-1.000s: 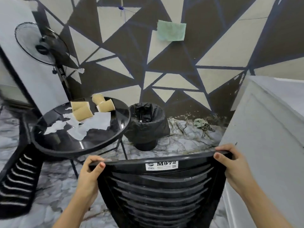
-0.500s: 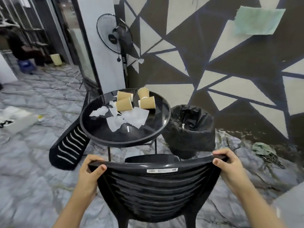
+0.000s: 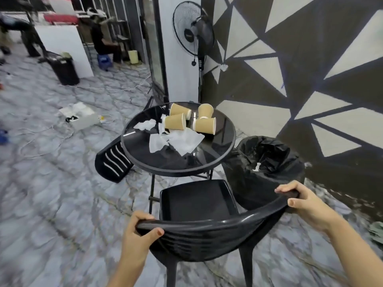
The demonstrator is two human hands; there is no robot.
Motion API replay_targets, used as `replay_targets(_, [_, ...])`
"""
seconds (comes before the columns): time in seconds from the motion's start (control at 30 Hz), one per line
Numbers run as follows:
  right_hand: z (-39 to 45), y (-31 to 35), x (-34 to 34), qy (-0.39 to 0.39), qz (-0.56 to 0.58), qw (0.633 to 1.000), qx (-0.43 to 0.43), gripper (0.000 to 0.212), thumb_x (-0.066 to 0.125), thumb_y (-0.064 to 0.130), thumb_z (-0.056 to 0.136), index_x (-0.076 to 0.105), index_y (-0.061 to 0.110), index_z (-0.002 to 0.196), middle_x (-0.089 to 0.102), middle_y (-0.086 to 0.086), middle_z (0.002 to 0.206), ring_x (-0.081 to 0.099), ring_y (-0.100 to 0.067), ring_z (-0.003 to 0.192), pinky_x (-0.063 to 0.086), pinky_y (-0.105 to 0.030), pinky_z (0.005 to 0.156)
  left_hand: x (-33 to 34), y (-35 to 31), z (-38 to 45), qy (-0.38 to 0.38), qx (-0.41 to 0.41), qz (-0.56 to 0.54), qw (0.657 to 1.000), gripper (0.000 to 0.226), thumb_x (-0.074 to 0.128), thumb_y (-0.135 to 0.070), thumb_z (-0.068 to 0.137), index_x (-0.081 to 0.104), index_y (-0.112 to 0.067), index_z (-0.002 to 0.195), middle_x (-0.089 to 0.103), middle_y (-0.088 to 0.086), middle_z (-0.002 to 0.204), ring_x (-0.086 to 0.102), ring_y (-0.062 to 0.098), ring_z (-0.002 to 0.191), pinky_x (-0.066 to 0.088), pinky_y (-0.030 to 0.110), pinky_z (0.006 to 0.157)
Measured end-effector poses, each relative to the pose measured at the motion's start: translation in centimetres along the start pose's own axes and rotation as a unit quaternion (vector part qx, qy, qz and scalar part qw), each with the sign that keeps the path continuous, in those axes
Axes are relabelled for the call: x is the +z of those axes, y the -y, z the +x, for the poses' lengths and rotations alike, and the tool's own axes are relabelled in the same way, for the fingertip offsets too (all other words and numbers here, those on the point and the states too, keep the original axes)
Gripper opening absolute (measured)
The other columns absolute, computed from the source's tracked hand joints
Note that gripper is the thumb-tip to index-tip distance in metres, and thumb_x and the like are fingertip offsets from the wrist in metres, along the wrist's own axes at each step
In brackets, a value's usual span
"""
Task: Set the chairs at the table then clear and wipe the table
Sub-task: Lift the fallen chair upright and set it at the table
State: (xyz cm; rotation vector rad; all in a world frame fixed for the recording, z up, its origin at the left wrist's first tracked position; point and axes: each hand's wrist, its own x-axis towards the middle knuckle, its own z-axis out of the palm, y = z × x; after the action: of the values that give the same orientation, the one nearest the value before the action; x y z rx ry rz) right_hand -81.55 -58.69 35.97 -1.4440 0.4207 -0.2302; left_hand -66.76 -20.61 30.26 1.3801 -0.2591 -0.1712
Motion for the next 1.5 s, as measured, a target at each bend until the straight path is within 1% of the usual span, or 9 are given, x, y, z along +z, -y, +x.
replay_targets(0.13, [-1.5, -0.2, -1.0, 0.029, -0.012, 0.998, 0.062, 0.024, 0.073, 0.006, 0.050, 0.066, 0.026, 0.062, 0.061, -0.008, 0.111, 0.063, -0.006, 0.095, 0.046, -0.027, 0.077, 0.0, 0.4, -1.2, 0.012, -0.022, 0.018, 1.000, 0.043, 0.083, -0.034, 0.032, 0.061, -0.022, 0.067, 0.063, -0.003, 0.067, 0.058, 0.013, 0.065, 0.047, 0.019, 0.059])
replay_targets(0.23, [-3.4, -1.4, -1.2, 0.031, -0.013, 0.997, 0.069, 0.045, 0.091, 0.025, 0.026, 0.067, 0.027, 0.064, 0.061, -0.006, 0.115, 0.058, -0.012, 0.106, 0.044, -0.029, 0.078, -0.3, 0.0, -2.7, 0.041, -0.036, 0.045, 0.997, 0.033, 0.075, -0.033, 0.039, 0.061, -0.024, 0.067, 0.063, -0.004, 0.067, 0.058, 0.009, 0.064, 0.046, 0.017, 0.057])
replay_targets(0.33, [-5.1, -2.6, -0.8, 0.008, 0.011, 0.999, 0.048, 0.033, 0.088, 0.009, 0.048, 0.066, 0.028, 0.064, 0.056, -0.014, 0.123, 0.060, -0.010, 0.099, 0.047, -0.027, 0.075, 0.0, -0.3, -4.5, 0.057, -0.040, 0.049, 0.996, 0.032, 0.078, -0.025, 0.045, 0.059, -0.019, 0.071, 0.061, -0.004, 0.069, 0.058, 0.005, 0.063, 0.045, 0.014, 0.058])
replay_targets(0.43, [-5.8, -3.3, -0.3, -0.022, 0.052, 0.998, 0.012, 0.035, 0.093, 0.022, 0.039, 0.067, 0.028, 0.061, 0.052, -0.013, 0.109, 0.064, 0.000, 0.080, 0.052, -0.016, 0.066, -0.2, -0.5, -4.3, 0.064, -0.056, 0.049, 0.995, 0.029, 0.078, -0.007, 0.055, 0.056, -0.015, 0.074, 0.056, 0.004, 0.073, 0.056, 0.003, 0.061, 0.044, 0.012, 0.057])
replay_targets(0.57, [-5.7, -3.8, -0.4, -0.038, 0.077, 0.996, -0.012, 0.057, 0.094, 0.040, 0.013, 0.067, 0.029, 0.062, 0.050, -0.005, 0.100, 0.063, 0.003, 0.073, 0.051, -0.012, 0.063, -0.7, -0.5, -3.1, 0.087, -0.060, 0.062, 0.992, 0.030, 0.079, -0.035, 0.042, 0.062, -0.026, 0.065, 0.060, -0.003, 0.069, 0.057, 0.009, 0.064, 0.046, 0.015, 0.058])
replay_targets(1.03, [-4.1, -5.8, 2.4, -0.049, 0.063, 0.996, -0.042, 0.061, 0.093, 0.049, 0.020, 0.064, 0.029, 0.070, 0.050, 0.000, 0.099, 0.052, -0.016, 0.088, 0.052, -0.014, 0.068, -4.1, -1.6, 1.7, 0.100, -0.063, 0.056, 0.991, 0.055, 0.091, -0.053, 0.028, 0.068, -0.026, 0.069, 0.065, -0.007, 0.075, 0.059, 0.010, 0.073, 0.049, 0.016, 0.066])
replay_targets(1.23, [-2.9, -5.1, 2.2, 0.029, 0.073, 0.997, -0.027, 0.025, 0.080, 0.014, 0.055, 0.062, 0.026, 0.068, 0.051, -0.003, 0.087, 0.058, -0.005, 0.067, 0.050, -0.015, 0.062, -3.8, -0.6, -1.0, 0.023, -0.058, -0.004, 0.998, 0.064, 0.092, -0.051, 0.027, 0.064, -0.019, 0.075, 0.061, 0.002, 0.085, 0.059, 0.012, 0.078, 0.050, 0.016, 0.069])
replay_targets(1.37, [-1.7, -4.5, 1.7, 0.056, 0.036, 0.997, -0.025, 0.054, 0.093, 0.047, 0.032, 0.062, 0.026, 0.072, 0.059, 0.004, 0.074, 0.057, -0.007, 0.065, 0.048, -0.016, 0.061, -3.2, -0.7, -1.5, -0.022, -0.052, -0.034, 0.998, 0.073, 0.093, -0.050, 0.023, 0.058, -0.015, 0.077, 0.064, -0.006, 0.078, 0.062, 0.006, 0.073, 0.051, 0.015, 0.068])
replay_targets(1.5, [-0.9, -3.6, 1.2, 0.060, 0.034, 0.997, -0.032, 0.056, 0.092, 0.049, 0.029, 0.062, 0.026, 0.070, 0.060, 0.005, 0.072, 0.056, -0.008, 0.065, 0.048, -0.016, 0.060, -2.1, -0.4, -2.0, -0.027, -0.042, -0.059, 0.997, 0.058, 0.093, -0.050, 0.024, 0.064, -0.025, 0.068, 0.065, -0.009, 0.073, 0.061, 0.006, 0.071, 0.051, 0.014, 0.067])
